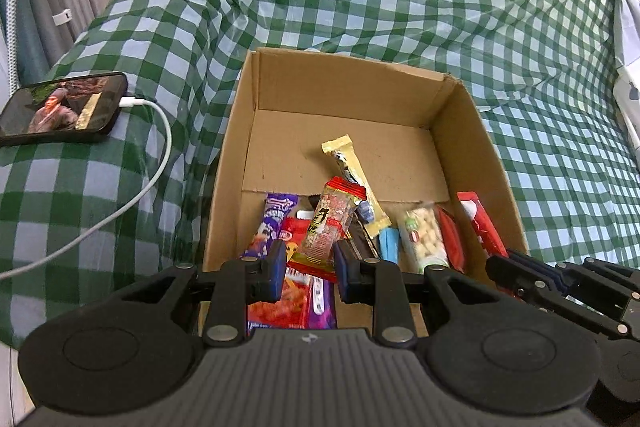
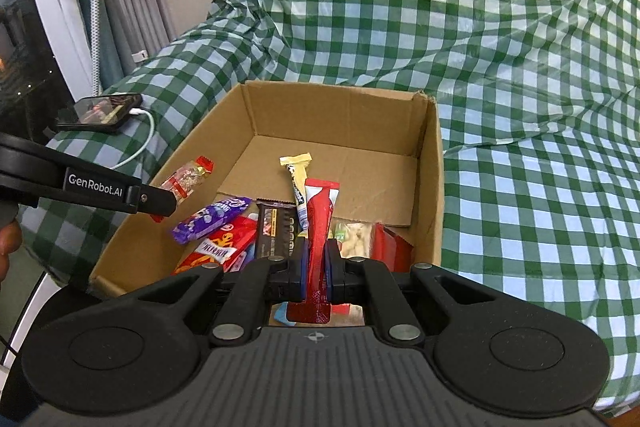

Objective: Organize snacks
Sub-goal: 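Lower both tools into the box and open them to release the candies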

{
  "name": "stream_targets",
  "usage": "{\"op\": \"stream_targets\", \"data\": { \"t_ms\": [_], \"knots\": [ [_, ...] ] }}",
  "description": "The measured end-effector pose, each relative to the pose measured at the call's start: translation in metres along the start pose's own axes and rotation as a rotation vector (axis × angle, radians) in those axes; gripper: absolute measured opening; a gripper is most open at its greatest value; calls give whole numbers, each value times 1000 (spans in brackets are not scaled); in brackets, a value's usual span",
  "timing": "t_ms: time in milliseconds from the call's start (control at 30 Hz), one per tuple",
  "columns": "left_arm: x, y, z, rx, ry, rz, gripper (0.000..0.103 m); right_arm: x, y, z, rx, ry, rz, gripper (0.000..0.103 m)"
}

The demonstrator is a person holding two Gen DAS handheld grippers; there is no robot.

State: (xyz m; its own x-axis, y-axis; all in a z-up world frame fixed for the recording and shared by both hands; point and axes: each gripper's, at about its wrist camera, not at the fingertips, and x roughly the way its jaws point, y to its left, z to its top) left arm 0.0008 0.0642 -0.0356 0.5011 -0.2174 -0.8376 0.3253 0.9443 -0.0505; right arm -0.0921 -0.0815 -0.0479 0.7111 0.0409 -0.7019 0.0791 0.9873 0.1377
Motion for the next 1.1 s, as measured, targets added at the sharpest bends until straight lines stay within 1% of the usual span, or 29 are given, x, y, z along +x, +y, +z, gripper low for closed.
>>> {"op": "stream_targets", "data": {
  "t_ms": [167,367,433,467,500,533,567,600,633,667,700,767,833,1000,1100],
  "knots": [
    [22,1,11,2,19,0,28,24,-5,7,12,22,0,8],
    [41,-1,18,13,36,5,28,47,-11,11,22,43,-8,9],
    [45,-2,19,27,33,17,29,53,-14,11,28,51,-12,9],
    [46,-3,20,41,24,26,33,56,-15,11,32,53,-14,10],
    [45,-5,21,60,13,41,51,58,-16,12,38,53,-13,15],
    [45,-6,22,70,6,55,67,59,-18,13,46,51,-16,17],
    [42,-4,22,77,-10,69,96,60,-19,14,59,48,-20,23],
    [38,-4,21,76,-32,79,103,60,-21,16,75,50,-24,43],
    [33,-3,20,69,-57,88,103,59,-24,16,88,48,-27,64],
    [30,-3,19,65,-60,87,103,56,-25,16,100,39,-34,72],
    [29,-2,17,62,-44,83,103,52,-26,15,107,28,-45,79],
    [28,-3,13,52,-6,85,103,45,-24,12,97,19,-54,83],
    [22,-4,7,45,10,96,103,36,-22,6,93,26,-60,88],
    [-7,-12,-15,64,7,138,103,7,-12,-10,109,24,-50,94],
    [-29,-15,-32,52,-17,164,103,-12,-5,-20,107,11,-56,95]
  ]
}}
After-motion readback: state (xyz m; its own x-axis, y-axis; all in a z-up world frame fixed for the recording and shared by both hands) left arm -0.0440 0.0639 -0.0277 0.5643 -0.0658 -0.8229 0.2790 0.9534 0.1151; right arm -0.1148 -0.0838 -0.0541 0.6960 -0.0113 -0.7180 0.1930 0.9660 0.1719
